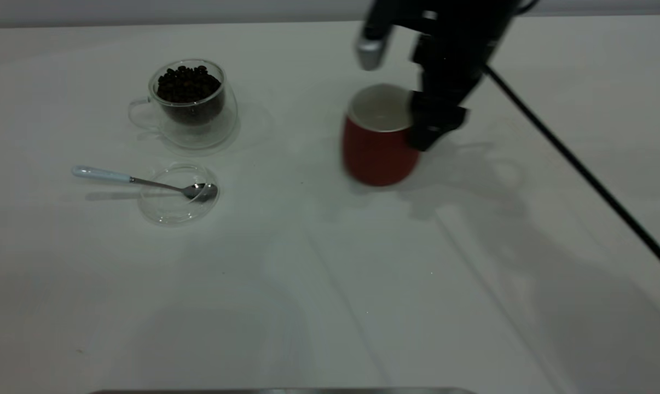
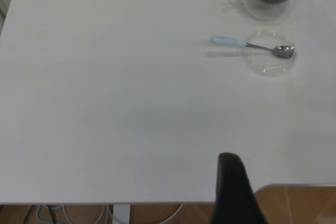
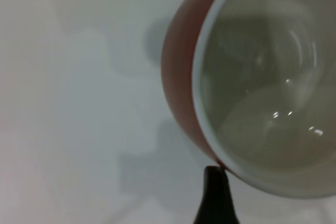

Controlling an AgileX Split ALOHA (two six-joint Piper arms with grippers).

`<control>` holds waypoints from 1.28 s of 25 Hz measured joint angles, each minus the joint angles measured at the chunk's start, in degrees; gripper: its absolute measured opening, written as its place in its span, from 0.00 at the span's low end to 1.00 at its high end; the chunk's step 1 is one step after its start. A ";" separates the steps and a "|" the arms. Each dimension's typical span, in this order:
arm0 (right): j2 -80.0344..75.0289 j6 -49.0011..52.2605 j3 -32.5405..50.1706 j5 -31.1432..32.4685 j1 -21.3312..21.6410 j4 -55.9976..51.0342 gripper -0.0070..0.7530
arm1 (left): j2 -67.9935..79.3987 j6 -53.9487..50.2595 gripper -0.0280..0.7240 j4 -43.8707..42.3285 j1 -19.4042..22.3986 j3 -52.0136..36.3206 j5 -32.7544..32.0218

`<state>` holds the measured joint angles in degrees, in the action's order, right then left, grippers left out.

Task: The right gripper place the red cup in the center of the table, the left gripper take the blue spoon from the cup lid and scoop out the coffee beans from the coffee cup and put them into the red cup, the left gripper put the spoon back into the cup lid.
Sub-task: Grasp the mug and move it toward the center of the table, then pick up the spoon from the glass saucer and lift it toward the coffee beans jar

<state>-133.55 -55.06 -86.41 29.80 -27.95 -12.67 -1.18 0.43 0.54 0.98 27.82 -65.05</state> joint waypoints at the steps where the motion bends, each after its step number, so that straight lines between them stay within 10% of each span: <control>1: 0.00 0.47 -0.59 0.00 -0.77 -0.44 0.80 | 0.00 0.00 0.74 0.00 0.00 0.00 0.00; 6: 0.51 8.94 -4.18 7.84 -0.75 -0.54 0.80 | 0.00 -0.05 0.74 -0.20 0.00 0.00 0.00; 13: 11.87 22.07 -7.16 36.83 0.58 2.51 0.79 | 0.00 -0.05 0.74 -0.54 0.00 0.00 0.00; 21: 30.80 31.35 -4.79 39.56 1.08 6.10 0.79 | 0.00 -0.05 0.74 -0.54 0.00 0.00 0.00; 32: 68.47 51.58 30.55 40.45 1.08 9.44 0.79 | 0.00 -0.05 0.74 -0.20 0.00 0.00 0.00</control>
<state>-65.08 -3.48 -55.86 70.25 -26.87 -3.23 -1.18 0.37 0.34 0.98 27.82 -65.05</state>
